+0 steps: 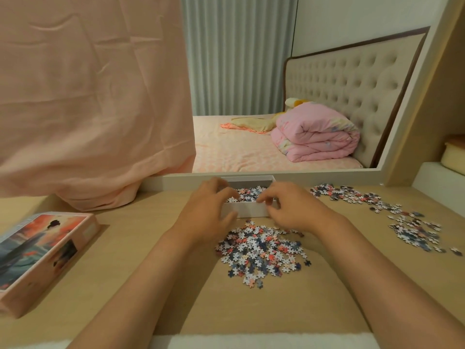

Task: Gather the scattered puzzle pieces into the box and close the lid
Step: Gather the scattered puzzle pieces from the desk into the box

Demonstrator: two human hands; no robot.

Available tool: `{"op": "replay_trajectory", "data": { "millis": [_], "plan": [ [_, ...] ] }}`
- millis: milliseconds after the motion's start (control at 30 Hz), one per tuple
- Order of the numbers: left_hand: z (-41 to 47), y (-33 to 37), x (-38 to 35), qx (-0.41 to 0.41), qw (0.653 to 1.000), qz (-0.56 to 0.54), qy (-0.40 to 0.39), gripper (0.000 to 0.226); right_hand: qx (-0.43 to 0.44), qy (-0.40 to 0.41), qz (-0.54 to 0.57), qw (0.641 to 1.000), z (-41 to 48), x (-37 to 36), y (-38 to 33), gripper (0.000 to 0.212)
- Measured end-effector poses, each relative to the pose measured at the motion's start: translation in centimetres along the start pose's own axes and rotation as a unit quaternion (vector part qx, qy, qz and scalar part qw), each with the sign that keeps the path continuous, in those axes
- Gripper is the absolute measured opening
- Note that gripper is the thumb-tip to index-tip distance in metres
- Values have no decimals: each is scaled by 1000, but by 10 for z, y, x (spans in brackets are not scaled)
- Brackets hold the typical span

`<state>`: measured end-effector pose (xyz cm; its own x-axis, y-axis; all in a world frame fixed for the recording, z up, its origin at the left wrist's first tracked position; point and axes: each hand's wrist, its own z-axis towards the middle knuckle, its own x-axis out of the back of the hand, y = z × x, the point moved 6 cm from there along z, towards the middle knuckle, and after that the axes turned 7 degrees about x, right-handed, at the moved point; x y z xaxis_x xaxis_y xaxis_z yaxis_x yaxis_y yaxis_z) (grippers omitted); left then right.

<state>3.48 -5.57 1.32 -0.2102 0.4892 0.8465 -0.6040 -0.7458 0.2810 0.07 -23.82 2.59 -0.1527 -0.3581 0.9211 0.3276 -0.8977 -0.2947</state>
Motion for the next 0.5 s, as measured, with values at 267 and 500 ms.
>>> {"op": "replay_trajectory", "data": {
  "millis": [267, 500],
  "plan": [
    [-9, 14, -44, -2, 959, 48, -280, 53, -23, -235, -61, 970, -5, -45, -19, 55],
    [-4, 15, -39, 12, 976, -3, -216, 25, -50, -178, -1, 983, -3, -40, -19, 44]
  ]
}}
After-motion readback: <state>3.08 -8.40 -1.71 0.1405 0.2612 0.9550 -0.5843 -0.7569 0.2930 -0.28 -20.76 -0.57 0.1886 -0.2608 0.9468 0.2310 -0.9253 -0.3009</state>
